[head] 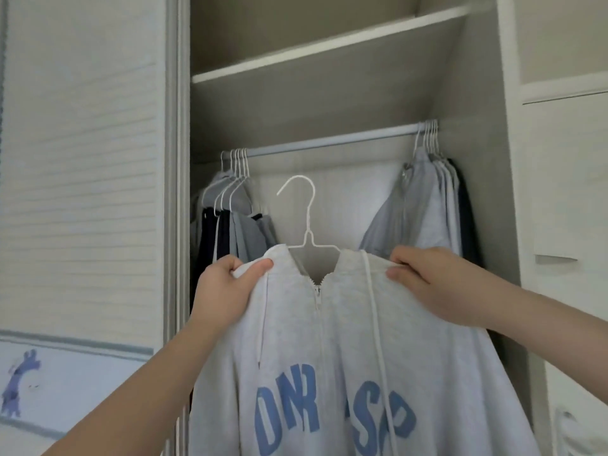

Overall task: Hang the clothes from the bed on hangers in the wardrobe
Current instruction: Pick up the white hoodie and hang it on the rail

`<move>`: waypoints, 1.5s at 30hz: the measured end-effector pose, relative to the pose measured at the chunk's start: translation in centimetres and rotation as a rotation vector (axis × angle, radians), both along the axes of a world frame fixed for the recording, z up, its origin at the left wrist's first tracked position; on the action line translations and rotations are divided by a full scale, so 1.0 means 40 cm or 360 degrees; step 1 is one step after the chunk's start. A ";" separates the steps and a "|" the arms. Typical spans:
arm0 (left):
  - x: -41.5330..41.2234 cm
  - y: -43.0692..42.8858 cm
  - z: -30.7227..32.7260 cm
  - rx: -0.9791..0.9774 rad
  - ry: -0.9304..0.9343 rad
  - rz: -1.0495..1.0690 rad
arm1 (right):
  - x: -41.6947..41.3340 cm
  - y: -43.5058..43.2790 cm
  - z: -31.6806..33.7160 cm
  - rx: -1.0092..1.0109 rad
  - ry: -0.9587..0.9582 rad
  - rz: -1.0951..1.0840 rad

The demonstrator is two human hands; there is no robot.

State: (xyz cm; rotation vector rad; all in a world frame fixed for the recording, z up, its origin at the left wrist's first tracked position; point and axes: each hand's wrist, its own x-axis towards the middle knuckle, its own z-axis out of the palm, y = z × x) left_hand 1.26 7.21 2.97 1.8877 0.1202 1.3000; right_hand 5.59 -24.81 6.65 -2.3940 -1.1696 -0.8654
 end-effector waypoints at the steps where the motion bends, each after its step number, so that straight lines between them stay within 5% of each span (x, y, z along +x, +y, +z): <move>1: 0.034 0.009 0.029 0.0022 -0.0024 -0.0006 | 0.012 0.008 0.026 0.0017 -0.0063 -0.0015; 10: 0.356 0.038 0.274 0.0223 -0.0210 -0.0244 | 0.135 0.038 0.220 0.0065 -0.0297 -0.0307; 17: 0.595 0.040 0.419 0.0325 -0.0348 -0.0514 | 0.194 0.084 0.331 0.0260 -0.0162 -0.0574; 27: 0.880 0.124 0.586 0.0200 -0.0547 -0.0695 | 0.337 0.274 0.526 0.0520 -0.0337 -0.0868; 36: 1.026 0.123 0.610 -0.0056 -0.0447 -0.0927 | 0.502 0.455 0.588 0.0762 -0.0352 -0.0952; 45: 1.053 0.154 0.567 0.0085 -0.0359 -0.1131 | 0.602 0.582 0.566 0.0905 -0.0189 -0.0875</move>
